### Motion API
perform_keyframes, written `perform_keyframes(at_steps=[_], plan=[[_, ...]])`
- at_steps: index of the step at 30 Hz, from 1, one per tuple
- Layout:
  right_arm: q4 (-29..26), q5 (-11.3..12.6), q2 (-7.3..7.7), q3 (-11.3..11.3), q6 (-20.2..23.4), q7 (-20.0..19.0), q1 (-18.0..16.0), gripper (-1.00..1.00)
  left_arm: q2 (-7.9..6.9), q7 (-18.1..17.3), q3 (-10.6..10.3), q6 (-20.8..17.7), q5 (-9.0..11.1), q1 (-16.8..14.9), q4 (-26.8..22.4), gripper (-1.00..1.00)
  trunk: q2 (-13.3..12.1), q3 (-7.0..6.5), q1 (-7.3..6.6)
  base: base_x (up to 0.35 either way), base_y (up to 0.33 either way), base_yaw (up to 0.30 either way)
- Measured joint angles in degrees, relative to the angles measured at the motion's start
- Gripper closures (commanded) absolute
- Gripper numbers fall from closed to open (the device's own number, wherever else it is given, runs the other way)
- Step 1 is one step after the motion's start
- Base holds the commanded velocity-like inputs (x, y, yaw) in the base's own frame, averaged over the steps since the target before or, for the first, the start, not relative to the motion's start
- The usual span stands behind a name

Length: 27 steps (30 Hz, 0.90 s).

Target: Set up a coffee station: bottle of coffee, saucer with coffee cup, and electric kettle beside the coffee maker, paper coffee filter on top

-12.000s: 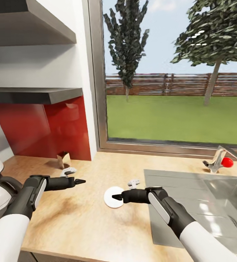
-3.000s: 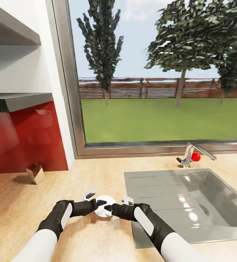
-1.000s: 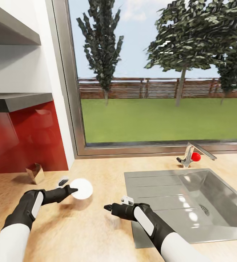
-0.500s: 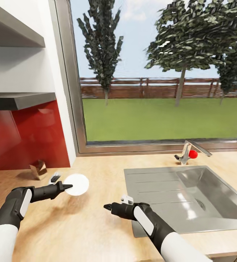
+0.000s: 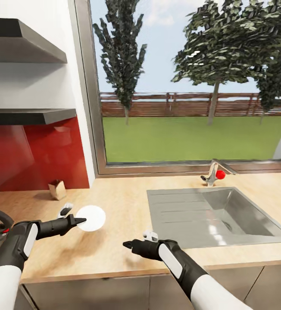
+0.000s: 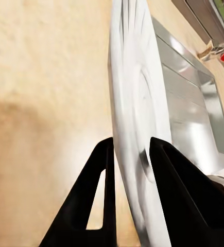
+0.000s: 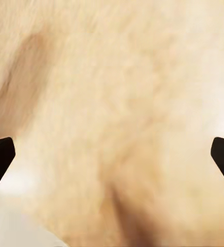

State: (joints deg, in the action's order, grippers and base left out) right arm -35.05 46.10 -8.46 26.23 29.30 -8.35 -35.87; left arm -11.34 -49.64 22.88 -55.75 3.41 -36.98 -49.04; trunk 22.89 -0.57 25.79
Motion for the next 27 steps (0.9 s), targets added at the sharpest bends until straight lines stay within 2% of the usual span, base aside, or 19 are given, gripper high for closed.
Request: perform_keyframes(at_steps=[20,27], plan=[[0.1,-0.2,-0.05,0.1,0.2,0.1,0.0,-1.00,0.09,0.0,-0.1,0.1,0.0,0.0,0.0,1.00,0.0,-1.63,0.00,-0.331,0.000,0.082],[0.1,-0.2,-0.12,0.2,0.2,0.0,0.0,-1.00,0.09,0.0,-0.1,0.3,0.0,0.0,0.1,1.00,0.0,-2.23,-0.03,-0.160,0.000,0.071]])
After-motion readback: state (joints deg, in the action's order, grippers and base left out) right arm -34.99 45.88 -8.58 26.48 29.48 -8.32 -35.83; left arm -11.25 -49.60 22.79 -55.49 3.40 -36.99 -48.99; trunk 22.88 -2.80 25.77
